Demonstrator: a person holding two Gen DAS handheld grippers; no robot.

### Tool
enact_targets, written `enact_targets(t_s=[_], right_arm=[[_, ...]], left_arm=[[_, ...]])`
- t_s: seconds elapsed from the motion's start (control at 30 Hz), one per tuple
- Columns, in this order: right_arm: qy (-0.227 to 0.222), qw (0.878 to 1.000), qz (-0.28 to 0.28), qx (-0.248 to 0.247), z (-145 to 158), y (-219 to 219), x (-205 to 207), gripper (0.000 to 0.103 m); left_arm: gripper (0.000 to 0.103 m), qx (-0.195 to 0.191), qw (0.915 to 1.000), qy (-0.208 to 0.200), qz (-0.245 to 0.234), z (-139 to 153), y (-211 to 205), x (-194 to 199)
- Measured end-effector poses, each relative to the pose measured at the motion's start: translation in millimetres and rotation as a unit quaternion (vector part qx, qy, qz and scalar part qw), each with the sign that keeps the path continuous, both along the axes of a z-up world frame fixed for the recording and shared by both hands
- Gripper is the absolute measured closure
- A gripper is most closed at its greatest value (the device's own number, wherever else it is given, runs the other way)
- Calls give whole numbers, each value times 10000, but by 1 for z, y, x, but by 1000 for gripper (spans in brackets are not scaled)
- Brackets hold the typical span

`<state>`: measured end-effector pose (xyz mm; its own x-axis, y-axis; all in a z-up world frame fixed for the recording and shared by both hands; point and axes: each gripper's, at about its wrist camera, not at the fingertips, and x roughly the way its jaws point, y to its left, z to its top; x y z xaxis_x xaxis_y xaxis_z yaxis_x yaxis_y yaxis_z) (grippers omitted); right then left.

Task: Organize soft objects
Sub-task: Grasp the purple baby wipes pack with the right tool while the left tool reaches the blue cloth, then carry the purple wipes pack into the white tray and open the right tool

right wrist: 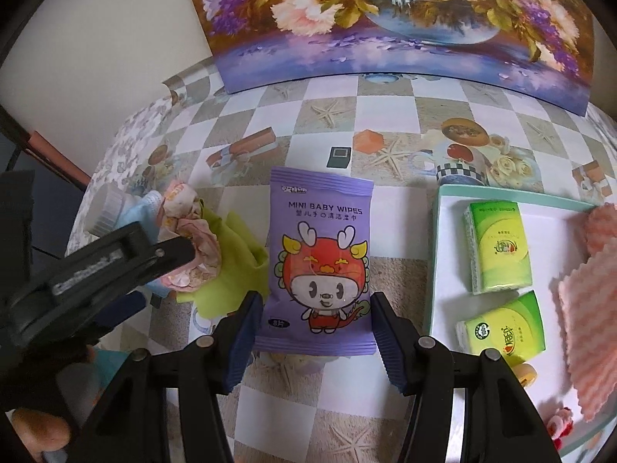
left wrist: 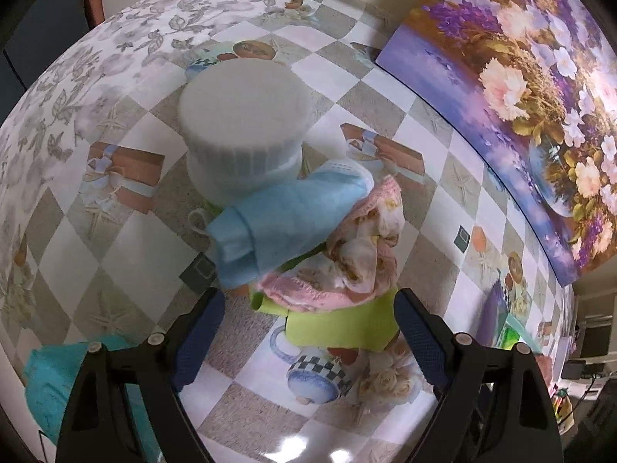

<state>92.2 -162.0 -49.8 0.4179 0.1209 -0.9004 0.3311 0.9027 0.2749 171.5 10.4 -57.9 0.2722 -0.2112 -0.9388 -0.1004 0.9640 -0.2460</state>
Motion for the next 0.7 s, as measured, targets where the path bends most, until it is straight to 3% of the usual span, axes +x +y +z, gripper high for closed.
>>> enact_targets(t_s=[0.17, 0.4, 0.57, 0.7], right_arm=[[-10, 10000, -27, 40, 2, -2, -1, 43], [-18, 10000, -47, 61, 3, -4, -3, 43], [-61, 9999, -113, 91, 7, -8, -6, 43], [-130, 9997, -171, 111, 12, -11, -9, 43]], left_arm=[[36, 2, 9999, -112, 118, -5, 0, 6], [75, -57, 9997, -157, 162, -8, 4, 7], [89, -120, 9995, -260, 135, -2, 5, 4], [92, -168, 9993, -325, 104, 4, 6, 3]])
